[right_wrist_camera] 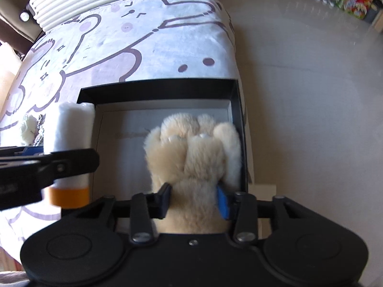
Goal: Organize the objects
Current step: 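Carry the plush paw into the black box with the right gripper, then lay the plastic roll in the black box with the left gripper and release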
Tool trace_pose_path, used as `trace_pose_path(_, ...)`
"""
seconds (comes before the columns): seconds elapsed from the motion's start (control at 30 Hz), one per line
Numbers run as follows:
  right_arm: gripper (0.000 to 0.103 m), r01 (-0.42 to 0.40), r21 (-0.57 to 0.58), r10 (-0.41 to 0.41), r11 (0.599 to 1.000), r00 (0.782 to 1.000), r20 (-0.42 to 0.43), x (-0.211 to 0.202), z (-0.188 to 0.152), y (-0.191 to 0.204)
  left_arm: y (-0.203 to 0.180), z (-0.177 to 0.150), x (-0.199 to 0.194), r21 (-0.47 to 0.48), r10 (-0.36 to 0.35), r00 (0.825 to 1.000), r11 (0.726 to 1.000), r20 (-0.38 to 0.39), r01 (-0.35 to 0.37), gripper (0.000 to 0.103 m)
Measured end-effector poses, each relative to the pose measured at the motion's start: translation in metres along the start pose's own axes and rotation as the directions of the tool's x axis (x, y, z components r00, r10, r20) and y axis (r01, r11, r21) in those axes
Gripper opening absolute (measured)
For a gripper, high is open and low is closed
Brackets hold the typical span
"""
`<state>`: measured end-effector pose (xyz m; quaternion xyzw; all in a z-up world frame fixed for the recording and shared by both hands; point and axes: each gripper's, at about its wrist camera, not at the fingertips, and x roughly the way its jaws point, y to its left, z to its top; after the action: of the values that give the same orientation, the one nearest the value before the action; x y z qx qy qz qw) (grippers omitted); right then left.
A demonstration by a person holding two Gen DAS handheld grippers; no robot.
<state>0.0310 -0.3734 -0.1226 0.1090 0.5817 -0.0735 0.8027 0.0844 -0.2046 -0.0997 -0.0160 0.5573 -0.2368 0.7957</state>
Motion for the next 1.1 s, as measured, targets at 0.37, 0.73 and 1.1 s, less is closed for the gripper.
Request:
trace_pose_path(0.37,0.037,-0.027,0.017,0.027,0.999,0.999,-0.019,0.008,-0.007,-0.008,-0.006,0.006,0.009,0.087,0.029,0.999,0.996,0.030,-0.031,0.042)
trace_pose_path(0.73,0.031,-0.101,0.142,0.085,0.985,0.990,0.116,-0.030,-0.001,-0.030,-0.038,0.014,0.031,0.405,0.058,0.994,0.910,0.089,-0.089,0.043)
trace_pose_path(1.1,0.028,-0.149,0.314,0.079,0.938,0.971,0.225,-0.047,0.001,-0.072,-0.066,0.026,0.065,0.552,-0.029,0.999,0.834,0.037,0.004,0.043)
